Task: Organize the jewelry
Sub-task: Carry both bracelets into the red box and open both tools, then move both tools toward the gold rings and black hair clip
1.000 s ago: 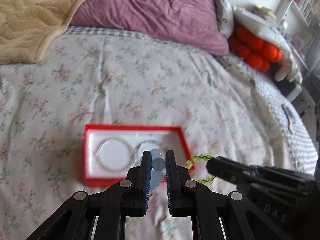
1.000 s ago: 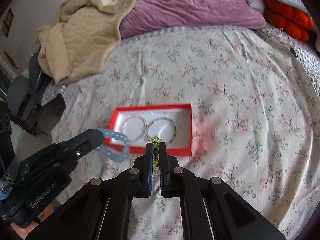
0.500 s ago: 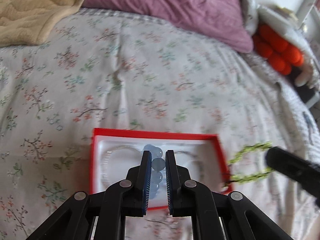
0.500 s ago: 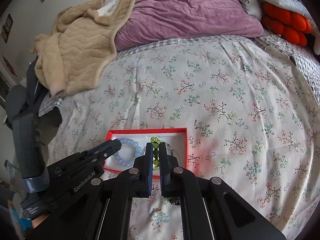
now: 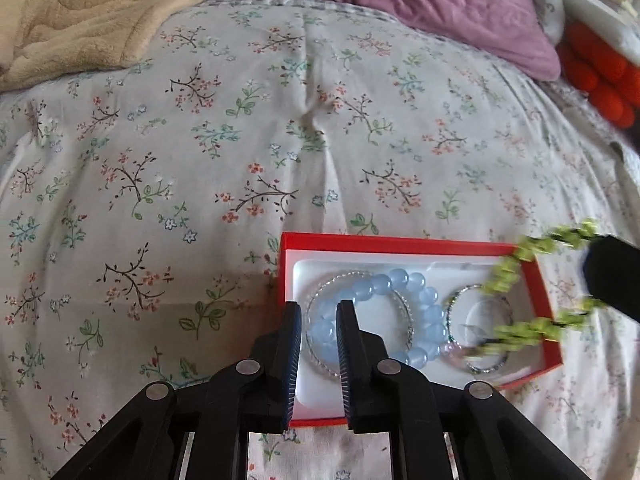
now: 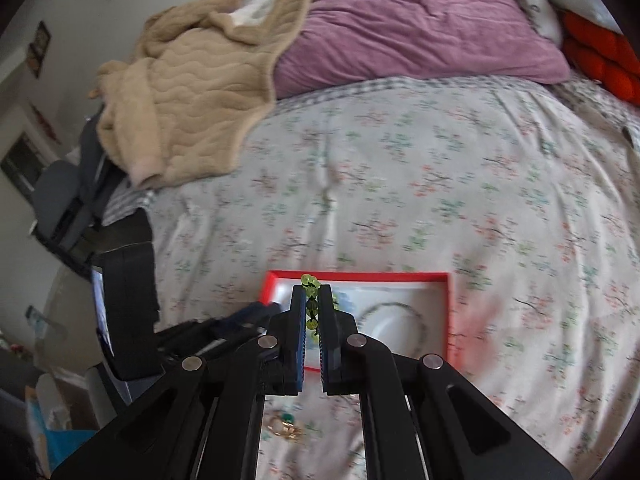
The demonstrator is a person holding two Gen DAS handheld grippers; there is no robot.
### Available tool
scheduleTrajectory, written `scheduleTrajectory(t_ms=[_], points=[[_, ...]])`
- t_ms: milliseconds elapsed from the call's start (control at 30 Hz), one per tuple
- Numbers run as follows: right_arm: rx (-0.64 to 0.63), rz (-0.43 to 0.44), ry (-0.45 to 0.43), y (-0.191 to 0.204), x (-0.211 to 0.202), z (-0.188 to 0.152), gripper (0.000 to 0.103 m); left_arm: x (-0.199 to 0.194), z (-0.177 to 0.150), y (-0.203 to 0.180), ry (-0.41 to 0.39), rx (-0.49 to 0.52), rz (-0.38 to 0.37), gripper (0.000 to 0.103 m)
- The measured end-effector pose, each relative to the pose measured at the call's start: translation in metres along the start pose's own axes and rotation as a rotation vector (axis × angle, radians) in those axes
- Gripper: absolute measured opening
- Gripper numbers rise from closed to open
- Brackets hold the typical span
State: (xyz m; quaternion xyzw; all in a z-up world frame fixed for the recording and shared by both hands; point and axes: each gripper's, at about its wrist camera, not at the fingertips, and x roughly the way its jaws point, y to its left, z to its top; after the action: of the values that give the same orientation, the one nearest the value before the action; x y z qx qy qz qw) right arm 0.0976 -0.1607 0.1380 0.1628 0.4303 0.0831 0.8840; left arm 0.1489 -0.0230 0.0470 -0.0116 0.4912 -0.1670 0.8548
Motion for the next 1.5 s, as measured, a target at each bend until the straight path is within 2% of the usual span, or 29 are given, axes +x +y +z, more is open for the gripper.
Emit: scheduleTrajectory(t_ms=[100, 300, 600, 700, 767, 833, 867, 967, 1167, 1300, 1500], points=[[-0.004, -0.012, 0.015, 0.000, 0.010, -0.002, 0.006, -0.003, -0.002, -0.001, -0.001, 0.008, -0.003, 0.015], [0.013, -0.126, 0.088, -0.025, 0.032, -0.010, 0.006, -0.006, -0.005, -0.005, 0.003, 0.031, 0.006, 0.019], [0.031, -0.196, 0.126, -0.053, 0.035, -0.019, 0.006, -0.010, -0.012, -0.014, 0.021, 0.052, 0.028, 0.027], [0.047, -0.196, 0.153, -0.061, 0.033, -0.023, 0.008, -0.021, -0.018, -0.013, 0.030, 0.037, 0.039, 0.036], [0.057, -0.186, 0.168, -0.066, 0.029, -0.026, 0.019, -0.030, -0.024, -0.013, 0.038, 0.029, 0.039, 0.044], [0.056, -0.176, 0.164, -0.070, 0.021, -0.029, 0.051, -0.040, -0.031, -0.012, 0.043, 0.032, 0.045, 0.050], [0.055, -0.178, 0.153, -0.071, 0.017, -0.031, 0.055, -0.045, -0.035, -0.011, 0.043, 0.036, 0.054, 0.057], [0.045, -0.186, 0.143, -0.074, 0.004, -0.039, 0.057, -0.055, -0.049, -0.011, 0.054, 0.048, 0.083, 0.070], [0.057, -0.260, 0.185, -0.083, -0.009, -0.065, 0.058, -0.059, -0.080, -0.011, 0.128, 0.070, 0.105, 0.081], [0.049, -0.299, 0.201, -0.084, -0.016, -0.085, 0.064, -0.062, -0.105, -0.009, 0.154, 0.102, 0.136, 0.084], [0.014, -0.344, 0.251, -0.085, -0.010, -0.107, 0.065, -0.060, -0.131, -0.006, 0.182, 0.180, 0.189, 0.085]])
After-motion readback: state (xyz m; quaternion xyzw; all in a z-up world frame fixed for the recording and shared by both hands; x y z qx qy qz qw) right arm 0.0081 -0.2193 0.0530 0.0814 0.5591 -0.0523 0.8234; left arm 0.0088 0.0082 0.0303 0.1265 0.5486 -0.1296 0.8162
